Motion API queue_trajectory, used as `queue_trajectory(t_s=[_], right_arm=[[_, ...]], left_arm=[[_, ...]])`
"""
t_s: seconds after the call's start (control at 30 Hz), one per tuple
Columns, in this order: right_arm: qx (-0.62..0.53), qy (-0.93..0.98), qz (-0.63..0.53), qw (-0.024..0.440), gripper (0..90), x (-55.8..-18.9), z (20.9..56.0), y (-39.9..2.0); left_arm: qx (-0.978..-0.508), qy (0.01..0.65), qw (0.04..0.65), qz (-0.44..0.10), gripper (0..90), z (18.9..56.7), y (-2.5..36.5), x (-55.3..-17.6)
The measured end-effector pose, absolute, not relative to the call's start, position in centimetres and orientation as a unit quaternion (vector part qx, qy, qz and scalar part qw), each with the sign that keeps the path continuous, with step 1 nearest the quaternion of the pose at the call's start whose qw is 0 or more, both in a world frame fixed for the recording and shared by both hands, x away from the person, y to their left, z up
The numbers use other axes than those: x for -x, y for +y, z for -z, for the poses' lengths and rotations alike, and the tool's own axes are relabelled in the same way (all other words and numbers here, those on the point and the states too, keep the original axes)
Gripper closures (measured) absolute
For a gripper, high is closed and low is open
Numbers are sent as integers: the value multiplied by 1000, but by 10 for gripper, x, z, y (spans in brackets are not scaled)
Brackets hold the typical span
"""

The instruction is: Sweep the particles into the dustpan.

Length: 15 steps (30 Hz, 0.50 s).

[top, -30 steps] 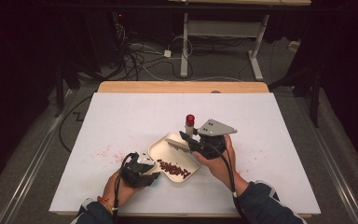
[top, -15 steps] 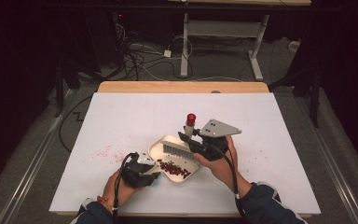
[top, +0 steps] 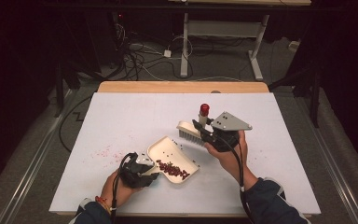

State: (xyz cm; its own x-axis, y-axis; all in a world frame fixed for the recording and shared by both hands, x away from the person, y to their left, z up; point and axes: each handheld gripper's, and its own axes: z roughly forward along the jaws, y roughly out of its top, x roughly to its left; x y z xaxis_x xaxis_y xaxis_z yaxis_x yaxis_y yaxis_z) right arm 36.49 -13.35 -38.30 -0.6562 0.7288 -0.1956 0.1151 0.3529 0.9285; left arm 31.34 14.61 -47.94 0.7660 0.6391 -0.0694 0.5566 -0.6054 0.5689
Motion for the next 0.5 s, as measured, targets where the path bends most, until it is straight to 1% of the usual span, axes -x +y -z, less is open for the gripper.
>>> queue_trajectory(t_s=[0.13, 0.23, 0.3, 0.37, 0.4, 0.5], right_arm=[[-299, 758, -494, 303, 703, -380, 393, -133], [-300, 757, -492, 310, 703, -391, 403, -122], [-297, 757, -494, 307, 703, -393, 405, -119], [-289, 762, -500, 293, 703, -393, 408, -113], [-283, 768, -502, 281, 702, -391, 409, -109], [-266, 781, -496, 270, 700, -380, 409, -100]], left_arm=[[-891, 339, 294, -69, 634, 479, 149, -315], [-889, 344, 295, -67, 634, 480, 150, -318], [-888, 346, 295, -67, 634, 480, 150, -319], [-889, 345, 293, -69, 634, 481, 150, -319], [-889, 346, 293, -68, 634, 481, 149, -319], [-890, 343, 290, -70, 634, 481, 149, -319]])
